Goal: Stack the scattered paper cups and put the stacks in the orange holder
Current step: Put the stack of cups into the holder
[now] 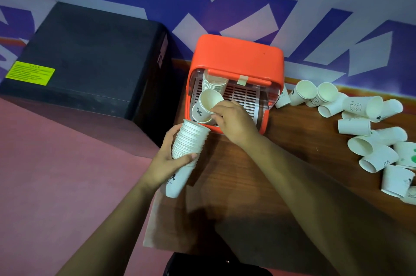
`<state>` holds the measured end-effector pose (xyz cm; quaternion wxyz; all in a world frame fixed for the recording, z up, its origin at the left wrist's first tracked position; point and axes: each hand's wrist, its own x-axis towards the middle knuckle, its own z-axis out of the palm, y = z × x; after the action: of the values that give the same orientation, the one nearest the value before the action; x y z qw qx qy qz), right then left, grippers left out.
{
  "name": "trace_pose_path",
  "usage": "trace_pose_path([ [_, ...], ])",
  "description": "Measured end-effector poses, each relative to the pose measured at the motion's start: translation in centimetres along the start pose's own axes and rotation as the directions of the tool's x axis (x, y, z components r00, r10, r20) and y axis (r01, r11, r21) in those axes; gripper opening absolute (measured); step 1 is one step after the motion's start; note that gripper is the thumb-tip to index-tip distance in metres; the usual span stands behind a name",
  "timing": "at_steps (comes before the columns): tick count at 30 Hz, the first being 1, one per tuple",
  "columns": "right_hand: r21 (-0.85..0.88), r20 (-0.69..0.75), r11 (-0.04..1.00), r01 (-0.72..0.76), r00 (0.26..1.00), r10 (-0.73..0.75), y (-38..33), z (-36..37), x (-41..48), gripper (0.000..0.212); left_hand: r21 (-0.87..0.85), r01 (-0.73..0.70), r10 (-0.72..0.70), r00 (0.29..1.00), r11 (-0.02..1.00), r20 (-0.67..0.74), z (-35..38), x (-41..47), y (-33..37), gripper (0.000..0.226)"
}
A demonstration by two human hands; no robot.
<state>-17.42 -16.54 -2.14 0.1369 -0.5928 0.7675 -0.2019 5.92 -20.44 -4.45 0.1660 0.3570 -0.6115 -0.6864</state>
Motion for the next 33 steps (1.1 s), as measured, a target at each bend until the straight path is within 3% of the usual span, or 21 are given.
trace_pose_path([
  [10, -0.141, 0.081, 0.99, 0.006, 0.997, 0.005, 1.5, 0.1, -0.1, 0.027, 0.005, 0.014, -0.013, 1.0, 1.0, -0.012, 0.1, 0.7, 0.1, 0.084],
  [14, -0.021, 0.197, 0.999, -0.032, 0.98, 0.036, 2.2, 0.7, -0.1, 0.035, -0.002, 0.011, -0.011, 1.0, 1.0, -0.026, 0.4, 0.7, 0.1, 0.081],
  [18, 0.166, 0.082, 0.974, -0.156, 0.986, 0.144, 1.3, -0.3, -1.0, 0.033, 0.004, 0.001, -0.001, 1.0, 1.0, -0.007, 0.8, 0.9, 0.4, 0.081],
  [20, 0.365, 0.059, 0.892, -0.268, 0.962, 0.265, 0.6, -1.9, -2.3, 0.025, 0.004, -0.01, 0.01, 1.0, 1.0, 0.012, 1.6, 1.2, 0.9, 0.083],
  [22, 0.599, 0.212, 0.684, -0.417, 0.906, 0.367, 0.0, -3.4, -3.9, 0.025, 0.001, -0.017, 0.017, 0.999, 1.0, 0.041, 2.9, 1.8, 1.8, 0.084],
  [24, 0.722, 0.323, 0.496, -0.483, 0.869, 0.375, 0.2, -4.1, -5.4, 0.027, 0.009, -0.023, 0.022, 0.996, 1.0, 0.09, 4.5, 2.8, 2.7, 0.081],
  [29, 0.876, 0.274, 0.237, -0.42, 0.838, 0.473, 2.6, -6.2, -7.5, 0.033, 0.037, -0.051, 0.045, 0.988, 0.998, 0.144, 8.9, 5.7, 4.2, 0.084],
  [33, 0.917, 0.3, 0.104, -0.384, 0.839, 0.454, 4.0, -7.9, -8.2, 0.04, 0.051, -0.109, 0.097, 0.976, 0.993, 0.196, 11.3, 7.6, 5.2, 0.077],
])
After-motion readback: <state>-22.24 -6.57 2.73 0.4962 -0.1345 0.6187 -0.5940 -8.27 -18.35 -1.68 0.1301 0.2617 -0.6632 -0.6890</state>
